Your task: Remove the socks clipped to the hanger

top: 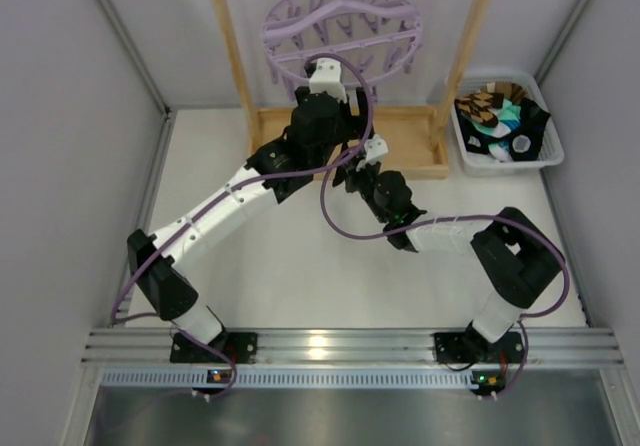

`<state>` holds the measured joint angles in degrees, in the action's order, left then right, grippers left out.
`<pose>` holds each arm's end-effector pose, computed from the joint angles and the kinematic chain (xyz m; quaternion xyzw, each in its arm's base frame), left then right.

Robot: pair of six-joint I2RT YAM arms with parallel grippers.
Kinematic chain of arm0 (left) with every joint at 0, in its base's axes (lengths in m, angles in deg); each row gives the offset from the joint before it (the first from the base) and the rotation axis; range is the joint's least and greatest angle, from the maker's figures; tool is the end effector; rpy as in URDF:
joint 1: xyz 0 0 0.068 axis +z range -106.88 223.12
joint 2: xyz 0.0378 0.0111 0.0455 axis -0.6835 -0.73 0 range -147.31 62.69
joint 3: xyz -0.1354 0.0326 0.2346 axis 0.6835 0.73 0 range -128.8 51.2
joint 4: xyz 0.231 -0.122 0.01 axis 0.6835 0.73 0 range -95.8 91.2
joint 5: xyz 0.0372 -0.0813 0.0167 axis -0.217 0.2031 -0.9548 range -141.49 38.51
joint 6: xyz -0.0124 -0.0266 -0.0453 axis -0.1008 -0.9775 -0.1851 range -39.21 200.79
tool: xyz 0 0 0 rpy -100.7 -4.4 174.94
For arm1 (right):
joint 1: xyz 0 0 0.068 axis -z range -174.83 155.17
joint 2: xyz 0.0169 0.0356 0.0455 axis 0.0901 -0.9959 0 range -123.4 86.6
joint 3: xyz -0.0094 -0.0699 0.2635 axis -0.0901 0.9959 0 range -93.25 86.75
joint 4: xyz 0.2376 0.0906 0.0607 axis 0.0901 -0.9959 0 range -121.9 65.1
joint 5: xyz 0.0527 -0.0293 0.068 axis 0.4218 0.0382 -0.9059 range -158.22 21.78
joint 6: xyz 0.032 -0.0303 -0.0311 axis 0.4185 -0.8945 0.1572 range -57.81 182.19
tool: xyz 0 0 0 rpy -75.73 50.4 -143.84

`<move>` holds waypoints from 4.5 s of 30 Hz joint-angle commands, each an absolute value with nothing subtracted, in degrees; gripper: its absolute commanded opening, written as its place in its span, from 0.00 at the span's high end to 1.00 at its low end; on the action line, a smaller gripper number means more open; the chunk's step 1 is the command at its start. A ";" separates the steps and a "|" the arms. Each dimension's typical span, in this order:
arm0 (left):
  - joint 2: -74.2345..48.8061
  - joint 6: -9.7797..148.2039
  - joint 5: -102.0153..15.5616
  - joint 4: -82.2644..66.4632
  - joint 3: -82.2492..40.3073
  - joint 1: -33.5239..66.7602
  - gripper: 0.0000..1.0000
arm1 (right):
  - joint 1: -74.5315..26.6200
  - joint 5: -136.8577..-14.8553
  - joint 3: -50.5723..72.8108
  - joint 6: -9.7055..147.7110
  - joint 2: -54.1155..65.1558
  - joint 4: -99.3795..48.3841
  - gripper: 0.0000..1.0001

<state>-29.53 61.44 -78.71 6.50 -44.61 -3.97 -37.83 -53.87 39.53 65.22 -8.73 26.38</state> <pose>0.2677 -0.2638 0.4365 0.0279 0.7527 -0.1974 0.6274 0.2701 0.2399 0.2401 -0.1478 0.6718 0.2029 0.6969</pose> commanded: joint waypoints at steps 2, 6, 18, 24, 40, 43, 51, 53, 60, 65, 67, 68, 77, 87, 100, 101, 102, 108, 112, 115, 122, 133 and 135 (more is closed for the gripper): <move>-28.37 63.83 -81.28 5.28 -46.28 -3.99 0.08 | -38.86 -55.65 40.26 64.83 -7.88 30.82 1.00; -28.36 65.06 -79.27 5.02 -46.18 -3.21 0.08 | -38.78 -57.31 40.52 64.47 -7.53 30.73 1.00; -31.70 70.33 -74.69 0.62 -49.35 -0.21 0.29 | -38.86 -61.27 40.70 64.91 -6.83 30.03 1.00; -32.49 70.60 -73.37 -0.61 -49.17 0.14 0.47 | -38.86 -61.71 41.23 64.74 -5.86 29.94 1.00; -31.97 69.45 -74.25 -1.58 -47.59 0.75 0.93 | -38.34 -58.64 52.21 67.28 4.77 31.79 1.00; -31.97 69.10 -73.73 -1.49 -47.59 1.02 1.00 | -37.98 -58.72 53.00 67.20 6.71 30.65 1.00; -27.32 66.82 -70.92 -1.40 -41.62 1.02 0.49 | -35.45 -54.33 53.97 72.11 17.32 13.89 1.00; -24.94 65.86 -69.60 -1.40 -38.82 1.02 0.40 | -34.12 -54.15 53.27 74.22 20.05 6.09 1.00; -15.28 64.36 -67.39 -1.14 -29.08 0.75 0.02 | -23.32 -56.61 42.30 77.04 26.75 -21.53 1.00; -3.61 61.73 -70.90 1.23 -18.25 0.75 0.02 | -10.69 -54.95 30.89 76.08 24.73 -35.25 1.00; -0.43 60.58 -72.75 2.55 -12.47 0.75 0.02 | -7.59 -52.40 27.18 74.50 21.66 -39.74 1.00; 0.89 59.36 -73.37 4.03 -10.61 0.75 0.02 | -4.70 -51.61 23.68 74.14 20.43 -40.89 1.00; 12.32 55.04 -69.98 16.96 -0.05 0.67 0.02 | 7.87 -50.02 2.08 72.74 -1.52 -41.33 1.00; 24.37 58.63 -64.32 32.51 -0.21 0.75 0.02 | 12.11 -50.00 -46.81 67.03 -49.78 -60.21 0.97; 30.61 61.90 -81.28 32.70 1.80 3.29 0.02 | 15.54 -64.62 -36.61 74.14 -48.16 -54.18 0.55; 30.70 61.81 -80.85 32.61 1.98 4.43 0.02 | 15.46 -64.18 -32.99 74.58 -42.04 -49.82 0.46; 30.61 61.81 -79.97 32.61 2.41 5.66 0.02 | 15.54 -63.39 -30.08 75.02 -39.20 -47.86 0.45; 28.59 61.89 -76.10 32.43 2.24 12.62 0.02 | 15.72 -61.80 -22.86 74.94 -23.98 -48.99 0.28; 28.06 62.25 -74.69 32.26 1.89 14.98 0.02 | 15.63 -63.03 -16.62 74.06 -15.63 -49.15 0.06; 27.80 63.03 -74.08 31.73 1.80 16.83 0.02 | 15.46 -64.43 -9.44 73.70 -7.47 -50.04 0.00; 24.90 64.00 -65.30 30.50 0.75 26.32 0.02 | 3.90 -60.93 15.54 71.95 22.66 -46.16 0.01; 29.73 66.20 -62.39 27.26 4.34 30.11 0.02 | -12.05 -51.08 25.84 70.89 41.41 -60.58 0.01; 30.43 66.11 -61.60 27.16 4.53 30.11 0.02 | -12.06 -49.94 26.46 70.54 44.31 -61.64 0.01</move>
<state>29.61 64.69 -63.83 30.72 3.28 29.75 -11.30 -53.98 25.83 71.36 40.56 -57.61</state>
